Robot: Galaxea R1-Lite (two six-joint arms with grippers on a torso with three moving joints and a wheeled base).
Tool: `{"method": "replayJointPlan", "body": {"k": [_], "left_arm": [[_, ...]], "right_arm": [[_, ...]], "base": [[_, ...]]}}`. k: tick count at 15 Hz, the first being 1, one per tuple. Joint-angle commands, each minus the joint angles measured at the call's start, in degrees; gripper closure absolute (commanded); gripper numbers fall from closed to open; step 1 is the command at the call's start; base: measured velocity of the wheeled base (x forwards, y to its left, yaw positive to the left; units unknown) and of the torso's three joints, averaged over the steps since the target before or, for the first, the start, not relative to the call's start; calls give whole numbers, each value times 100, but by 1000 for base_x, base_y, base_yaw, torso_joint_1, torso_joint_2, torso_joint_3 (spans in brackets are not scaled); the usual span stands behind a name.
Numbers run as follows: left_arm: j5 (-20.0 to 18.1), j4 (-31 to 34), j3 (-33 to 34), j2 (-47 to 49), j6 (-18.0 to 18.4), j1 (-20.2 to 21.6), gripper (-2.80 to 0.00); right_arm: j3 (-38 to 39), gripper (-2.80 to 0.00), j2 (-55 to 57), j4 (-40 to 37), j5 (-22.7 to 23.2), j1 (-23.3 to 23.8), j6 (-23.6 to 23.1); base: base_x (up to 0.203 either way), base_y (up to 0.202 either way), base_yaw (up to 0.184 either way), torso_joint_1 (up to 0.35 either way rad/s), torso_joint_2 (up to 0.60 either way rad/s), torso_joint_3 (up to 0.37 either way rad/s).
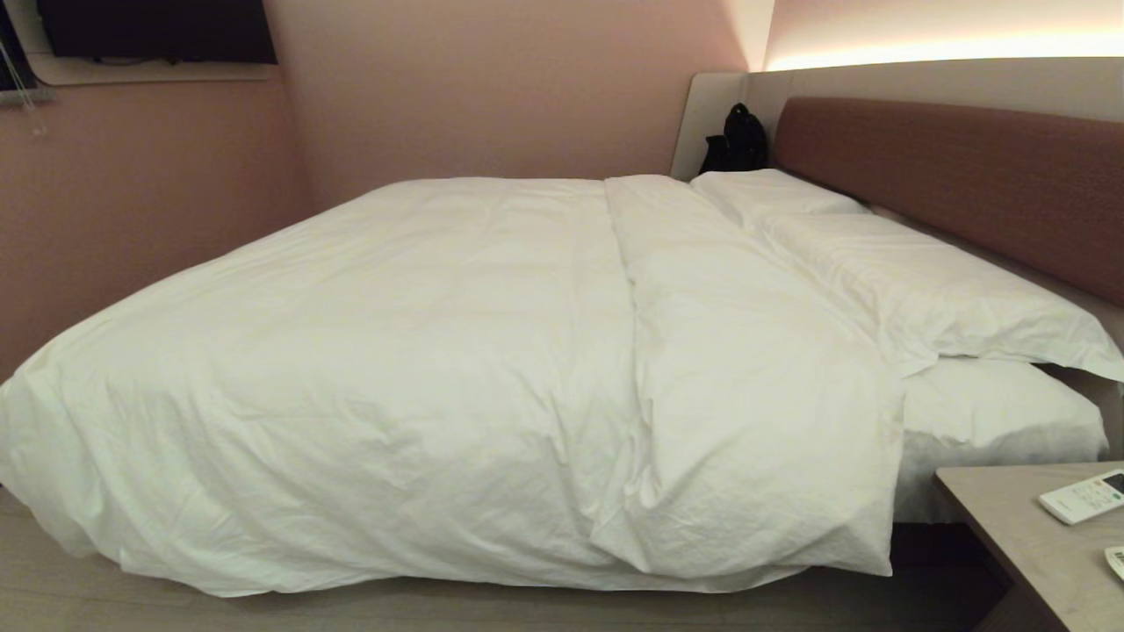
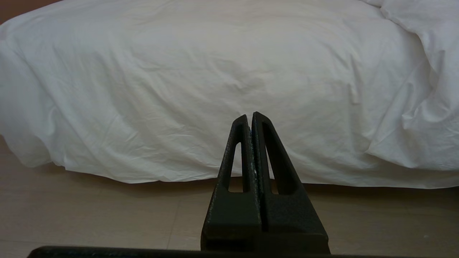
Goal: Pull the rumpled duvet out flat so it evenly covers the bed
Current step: Flatten the corners of the folded blanket
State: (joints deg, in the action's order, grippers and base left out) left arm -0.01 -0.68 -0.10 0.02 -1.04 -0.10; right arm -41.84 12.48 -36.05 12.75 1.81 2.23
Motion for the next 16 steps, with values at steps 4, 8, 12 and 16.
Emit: {"method": "replayJointPlan", "body": {"k": [4,8,12,16], "left_arm": [[1,-2,1,-2,-2,1,0],[1,-2,1,-2,-2,1,0],[1,-2,1,-2,-2,1,0],[1,-2,1,-2,-2,1,0]], "right_arm": [[500,0,-1044,101,-293,-64,-24],[1298,0,-1237,1029,-752,-66,-38],[2160,0,-1239,2588,-945,-67,-40],[2937,0,-1239,3384,-941,-68,-102]], "base": [[0,0,0,0,0,0],[0,0,0,0,0,0],[0,0,0,0,0,0],[0,0,0,0,0,0]]}}
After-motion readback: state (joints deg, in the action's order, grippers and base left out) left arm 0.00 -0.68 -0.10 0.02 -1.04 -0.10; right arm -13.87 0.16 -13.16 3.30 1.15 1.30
